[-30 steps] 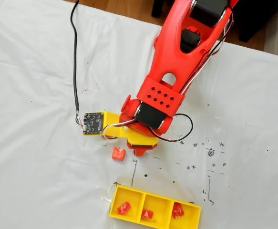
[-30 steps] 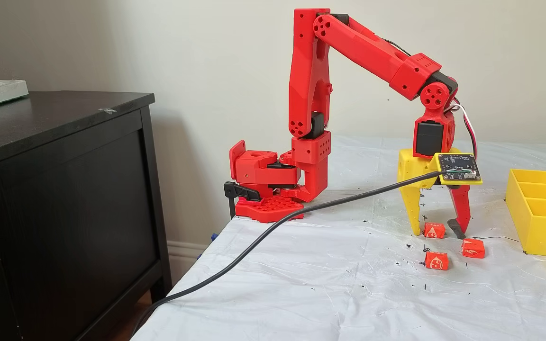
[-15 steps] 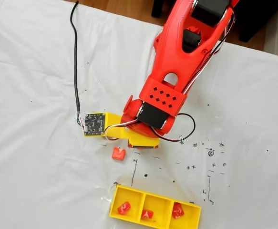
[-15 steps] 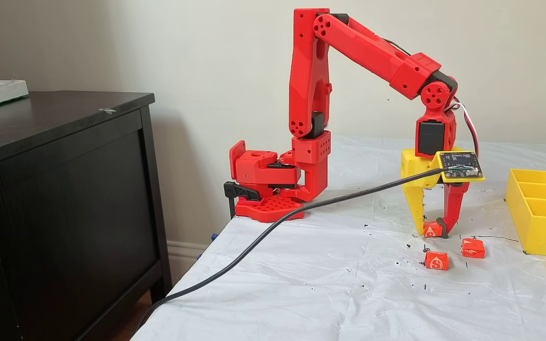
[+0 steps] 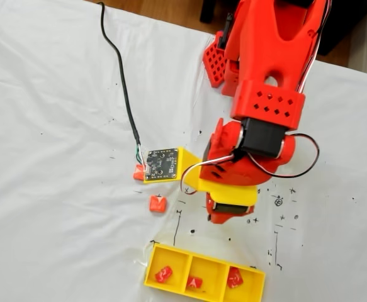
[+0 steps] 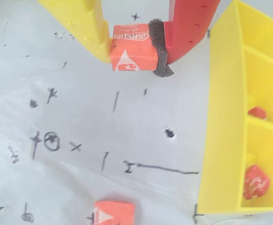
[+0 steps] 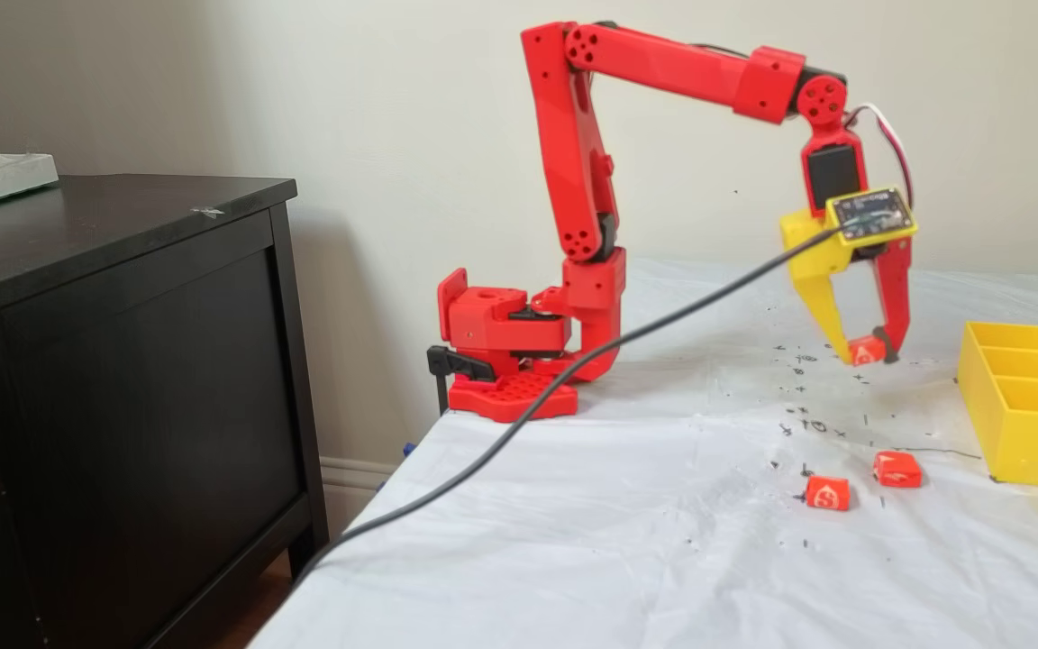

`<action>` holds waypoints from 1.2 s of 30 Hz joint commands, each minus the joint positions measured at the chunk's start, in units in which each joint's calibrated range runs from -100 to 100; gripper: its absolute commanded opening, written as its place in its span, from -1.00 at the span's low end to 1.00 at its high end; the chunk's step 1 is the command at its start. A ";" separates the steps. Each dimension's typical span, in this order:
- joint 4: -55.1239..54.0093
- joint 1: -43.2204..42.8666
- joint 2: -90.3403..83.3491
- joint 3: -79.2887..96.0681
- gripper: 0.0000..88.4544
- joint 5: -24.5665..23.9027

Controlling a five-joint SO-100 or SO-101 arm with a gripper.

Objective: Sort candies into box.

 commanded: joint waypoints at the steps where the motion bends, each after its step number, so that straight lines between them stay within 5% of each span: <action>1: -2.14 -1.90 -6.31 -7.22 -1.00 -1.37; 19: -34.23 -10.05 -1.31 -0.02 -1.00 -7.03; 36: -39.64 -10.96 9.72 -4.12 -1.00 -7.67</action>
